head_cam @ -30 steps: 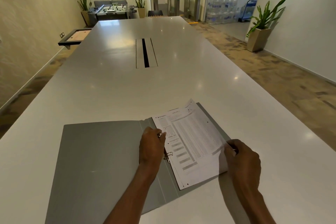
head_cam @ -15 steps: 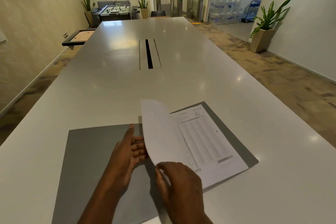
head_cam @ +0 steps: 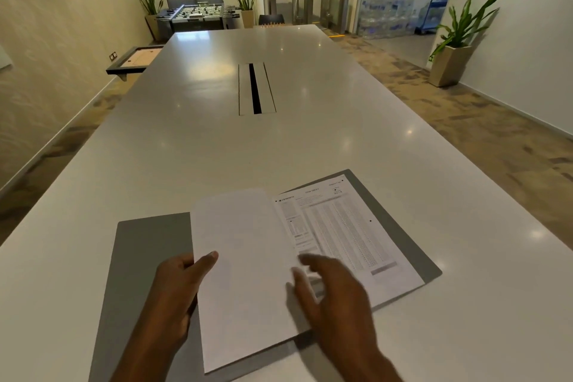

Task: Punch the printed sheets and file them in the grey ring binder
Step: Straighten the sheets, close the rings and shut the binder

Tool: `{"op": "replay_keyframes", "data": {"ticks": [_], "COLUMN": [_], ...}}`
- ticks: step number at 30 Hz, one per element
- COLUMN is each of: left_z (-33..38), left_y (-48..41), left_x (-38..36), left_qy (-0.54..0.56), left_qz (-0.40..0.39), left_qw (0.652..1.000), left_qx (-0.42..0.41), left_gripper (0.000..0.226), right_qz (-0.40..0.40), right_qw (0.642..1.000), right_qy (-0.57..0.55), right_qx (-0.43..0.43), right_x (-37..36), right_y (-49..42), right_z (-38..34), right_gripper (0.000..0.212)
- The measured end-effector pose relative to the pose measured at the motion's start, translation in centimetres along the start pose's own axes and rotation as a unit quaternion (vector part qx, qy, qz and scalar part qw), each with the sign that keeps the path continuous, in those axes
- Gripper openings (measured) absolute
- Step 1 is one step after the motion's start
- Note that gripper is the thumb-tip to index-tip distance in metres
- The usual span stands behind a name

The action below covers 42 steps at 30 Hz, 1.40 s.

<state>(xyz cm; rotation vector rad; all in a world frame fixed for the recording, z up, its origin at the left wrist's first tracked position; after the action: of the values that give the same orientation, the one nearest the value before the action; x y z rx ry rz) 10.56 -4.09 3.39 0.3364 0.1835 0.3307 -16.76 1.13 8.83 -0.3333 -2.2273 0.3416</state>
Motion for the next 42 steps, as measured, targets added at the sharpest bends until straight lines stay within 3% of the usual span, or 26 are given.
{"op": "replay_keyframes", "data": {"ticks": [3,8,16,22,26,36,42], "left_z": [-0.5,-1.1,-1.4,-1.3,-1.2,-0.5,-0.3], "left_y": [-0.4,-0.7,-0.5,-0.1,0.0,0.5,0.9], "left_x": [0.4,0.9,1.1,0.9,0.9,0.7,0.4], "left_qy": [0.003,-0.014,-0.037,-0.038,-0.036,-0.039,-0.009], "left_qz": [-0.003,0.007,0.021,0.025,0.025,0.011,0.021], "left_qw": [1.000,1.000,0.999,0.999,0.999,0.999,1.000], "left_qx": [0.008,0.001,-0.007,-0.006,-0.004,-0.008,0.008], "left_gripper": [0.017,0.017,0.014,0.021,0.020,0.016,0.023], "right_qz": [-0.007,-0.073,-0.095,-0.035,0.027,0.123,0.064], "right_qw": [0.992,0.934,0.916,0.943,0.960,0.972,0.997], "right_qy": [0.106,0.285,0.304,0.189,0.102,0.066,0.031], "right_qx": [-0.070,-0.200,-0.245,-0.270,-0.258,-0.190,0.006], "right_x": [1.2,2.5,3.0,4.3,6.0,7.5,3.1], "right_y": [-0.6,0.4,1.3,0.6,0.3,-0.1,0.7], "right_z": [5.6,12.5,14.7,16.0,15.5,9.1,-1.1], "right_gripper": [0.045,0.085,0.086,0.056,0.011,0.004,0.005]}}
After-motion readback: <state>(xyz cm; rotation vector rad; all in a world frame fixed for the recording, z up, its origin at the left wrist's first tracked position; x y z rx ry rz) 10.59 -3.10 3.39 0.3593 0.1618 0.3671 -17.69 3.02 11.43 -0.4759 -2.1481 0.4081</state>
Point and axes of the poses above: each hand's wrist, its own y-axis away from the middle knuckle, its own x-axis out of the back of the hand, z = x × y, the point moved 8 cm from there along -y, towards the middle knuckle, and after that the axes turned 11 degrees about y, right-handed, at the moved point
